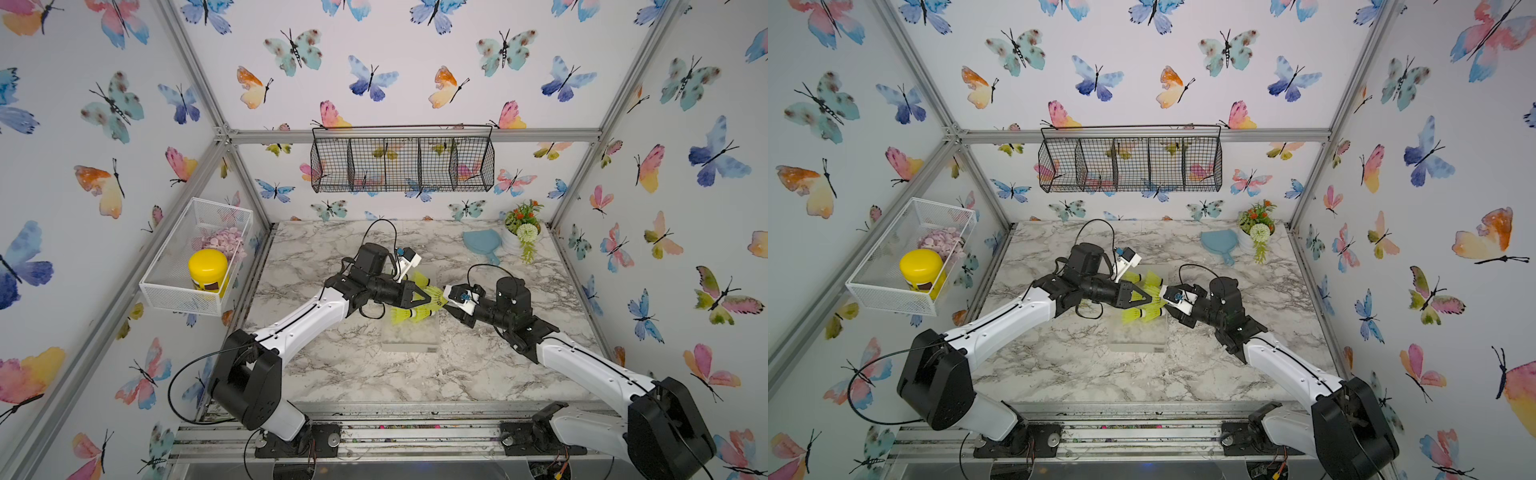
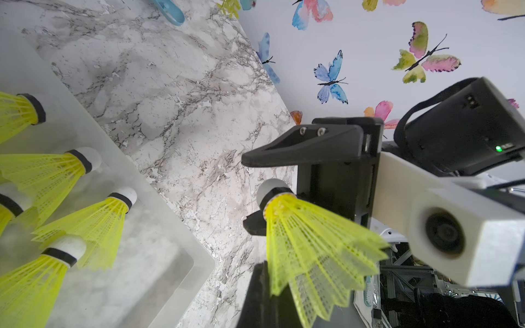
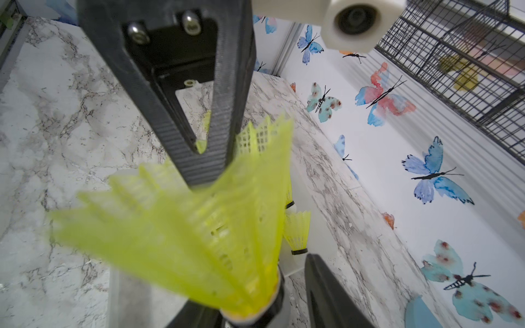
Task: Put the shuttlecocks into the storage box
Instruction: Place the shuttlecock in the storage box.
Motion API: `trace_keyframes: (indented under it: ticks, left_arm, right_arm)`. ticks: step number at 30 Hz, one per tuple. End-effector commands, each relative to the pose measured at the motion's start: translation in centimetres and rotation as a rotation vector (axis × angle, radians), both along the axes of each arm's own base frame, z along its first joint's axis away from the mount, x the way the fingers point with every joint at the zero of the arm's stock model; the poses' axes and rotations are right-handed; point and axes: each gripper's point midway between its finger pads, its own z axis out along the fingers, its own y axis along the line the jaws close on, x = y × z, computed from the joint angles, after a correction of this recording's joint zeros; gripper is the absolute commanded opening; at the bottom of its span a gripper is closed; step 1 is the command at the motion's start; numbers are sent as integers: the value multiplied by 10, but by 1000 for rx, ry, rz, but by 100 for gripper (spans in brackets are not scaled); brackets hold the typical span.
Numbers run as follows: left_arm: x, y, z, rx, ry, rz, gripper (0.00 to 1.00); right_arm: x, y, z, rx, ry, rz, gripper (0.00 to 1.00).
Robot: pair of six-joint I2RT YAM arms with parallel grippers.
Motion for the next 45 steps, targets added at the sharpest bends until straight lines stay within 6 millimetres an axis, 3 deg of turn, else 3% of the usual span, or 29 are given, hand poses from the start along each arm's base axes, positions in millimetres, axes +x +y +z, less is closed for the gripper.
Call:
trace_keyframes:
  ticks: [1,4,11,16,21,28,45]
  left_arm:
    - [-1,-7,5,-19,-1,-25,0]
    - [1,-7,6,-15,-9,-15,0]
    - [11,1,12,32,-70,52,33]
    - [26,25,23,130,-219,189,45]
    - [20,38,37,184,-377,217,45]
    - [-3,24,44,260,-581,136,48]
    - [-15,-12,21,295,-651,-37,49]
  right_arm:
    - [0,5,11,16,-4,22,41]
    - [0,4,11,13,2,17,33]
    - [-2,2,9,12,23,9,25]
    - [0,0,2,-2,57,-14,25]
    - [4,-1,-7,-17,97,-35,25]
    - [6,2,-12,-29,149,-33,25]
    - [0,6,-13,-39,190,11,25]
